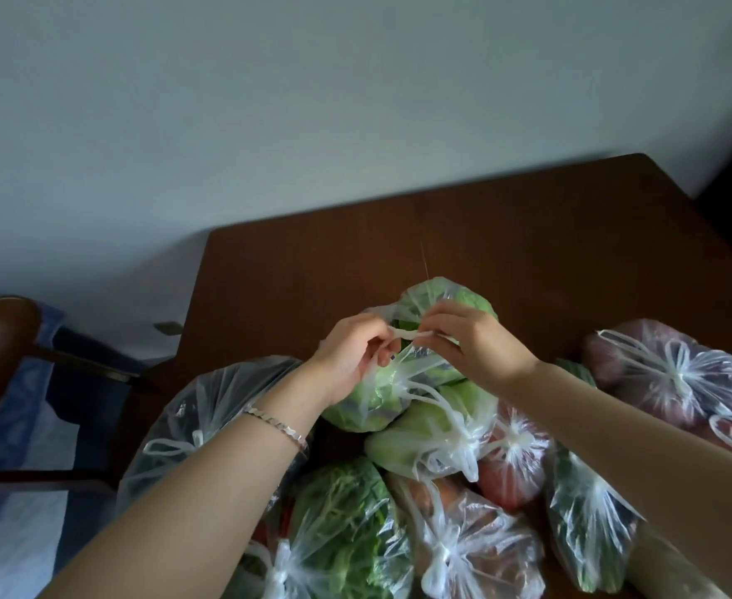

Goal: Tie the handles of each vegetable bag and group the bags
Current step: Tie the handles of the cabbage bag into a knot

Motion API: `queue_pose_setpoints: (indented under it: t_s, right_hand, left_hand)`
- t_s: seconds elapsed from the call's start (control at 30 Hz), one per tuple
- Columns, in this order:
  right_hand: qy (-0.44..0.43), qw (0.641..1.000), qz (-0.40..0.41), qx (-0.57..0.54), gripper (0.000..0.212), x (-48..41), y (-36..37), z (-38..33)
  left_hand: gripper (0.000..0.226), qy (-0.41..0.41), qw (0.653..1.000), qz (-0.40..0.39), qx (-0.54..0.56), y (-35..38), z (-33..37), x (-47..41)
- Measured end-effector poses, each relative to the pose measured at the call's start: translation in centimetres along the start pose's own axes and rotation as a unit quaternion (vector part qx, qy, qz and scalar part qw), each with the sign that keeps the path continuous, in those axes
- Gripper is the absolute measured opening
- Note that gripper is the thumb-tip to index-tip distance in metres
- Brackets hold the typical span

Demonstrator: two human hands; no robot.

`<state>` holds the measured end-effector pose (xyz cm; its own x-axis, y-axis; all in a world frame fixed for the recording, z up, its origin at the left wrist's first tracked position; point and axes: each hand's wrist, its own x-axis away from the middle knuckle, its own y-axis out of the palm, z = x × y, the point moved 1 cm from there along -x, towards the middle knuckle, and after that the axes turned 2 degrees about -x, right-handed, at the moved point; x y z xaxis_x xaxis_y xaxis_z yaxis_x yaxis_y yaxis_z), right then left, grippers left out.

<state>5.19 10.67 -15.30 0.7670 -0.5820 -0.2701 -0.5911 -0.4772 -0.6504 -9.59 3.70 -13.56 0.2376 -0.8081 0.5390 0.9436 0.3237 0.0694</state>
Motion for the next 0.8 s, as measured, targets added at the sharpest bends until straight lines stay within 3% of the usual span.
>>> queue_pose_setpoints:
  t_s: [0.13, 0.2, 0.3, 0.4, 0.53, 0.63, 0.67, 0.7, 0.8]
  right_hand:
    - [-0.017, 0.999, 0.034, 0.004, 0.036, -1.6, -0.5, 0.3]
    - [0.007, 0.997, 0.051, -0.049, 0.038, -2.4, -0.2, -0.2]
    - [0.122, 0.976, 0.041, -0.176, 0.036, -3.3, 0.4, -0.8]
    - [0.227, 0.919, 0.043, -0.319, 0.038, -3.7, 1.1, -0.2]
    - [0.214, 0.974, -0.029, -0.073, 0.037, -0.7, 2.6, 2.9]
    - [0.168, 0.985, -0.023, 0.033, 0.049, 1.8, 3.5, 4.5]
    - [0.129, 0.989, -0.010, 0.064, 0.047, 2.1, 3.7, 4.4]
    - [0.095, 0.991, 0.007, 0.096, 0.041, 2.2, 3.8, 4.1]
    - [0.028, 0.989, 0.041, 0.136, 0.025, 2.5, 4.1, 3.5]
  left_hand:
    - [0.029, 0.000, 0.998, 0.028, -0.056, -0.2, 1.1, -1.0]
    - [0.023, -0.014, 0.994, 0.067, -0.080, -0.3, 1.4, -1.6]
    - [0.017, 0.000, 0.972, 0.151, -0.177, -0.5, 2.0, -2.9]
    - [0.021, 0.070, 0.925, 0.243, -0.285, -2.9, 3.1, -5.0]
    - [0.032, 0.014, 0.889, 0.311, -0.337, -7.2, 2.4, -6.9]
    - [0.027, 0.062, 0.829, 0.279, -0.481, -6.3, 0.2, -7.3]
    - [0.024, 0.078, 0.833, 0.272, -0.475, -5.7, -0.3, -7.6]
    - [0.023, 0.074, 0.859, 0.262, -0.433, -5.2, -0.6, -7.8]
    - [0.033, 0.041, 0.966, 0.164, -0.198, -4.5, -0.4, -8.1]
